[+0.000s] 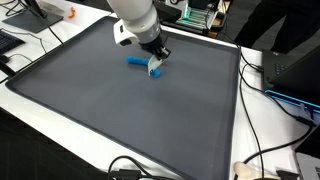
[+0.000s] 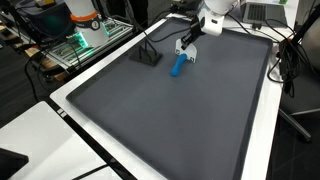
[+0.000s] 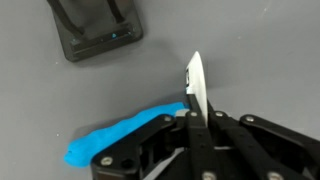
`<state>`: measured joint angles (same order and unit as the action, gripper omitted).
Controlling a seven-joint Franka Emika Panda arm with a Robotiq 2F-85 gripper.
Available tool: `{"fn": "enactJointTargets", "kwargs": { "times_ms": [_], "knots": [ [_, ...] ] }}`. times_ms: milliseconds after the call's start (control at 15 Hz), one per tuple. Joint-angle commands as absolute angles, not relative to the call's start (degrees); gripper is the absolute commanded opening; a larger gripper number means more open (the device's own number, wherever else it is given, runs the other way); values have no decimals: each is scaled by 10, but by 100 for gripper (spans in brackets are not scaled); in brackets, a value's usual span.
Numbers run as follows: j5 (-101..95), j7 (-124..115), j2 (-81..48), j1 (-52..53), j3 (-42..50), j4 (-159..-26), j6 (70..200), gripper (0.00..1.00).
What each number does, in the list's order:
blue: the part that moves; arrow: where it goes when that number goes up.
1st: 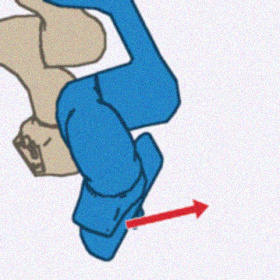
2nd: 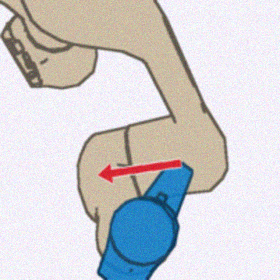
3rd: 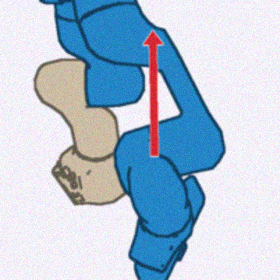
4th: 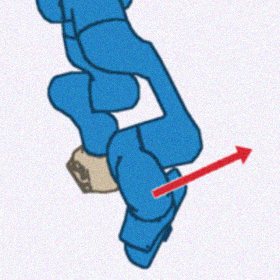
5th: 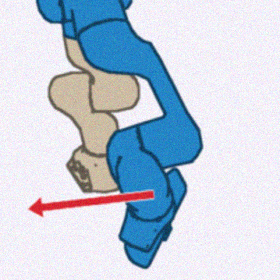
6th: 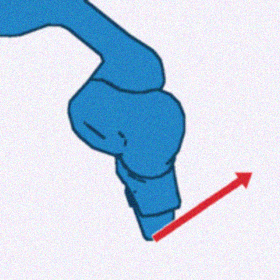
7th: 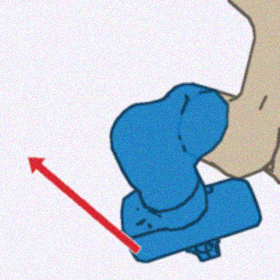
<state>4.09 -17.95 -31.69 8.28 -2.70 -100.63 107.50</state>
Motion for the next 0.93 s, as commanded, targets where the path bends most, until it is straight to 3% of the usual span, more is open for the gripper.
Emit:
{"fn": "enactJointTargets", "kwargs": {
  "times_ms": [0, 867],
  "knots": [
    [57, -184, -293, 81, -27, -1048, 1059, 1],
    [73, -176, -211, 76, -26, -1095, 1054, 1]
  ]
}}
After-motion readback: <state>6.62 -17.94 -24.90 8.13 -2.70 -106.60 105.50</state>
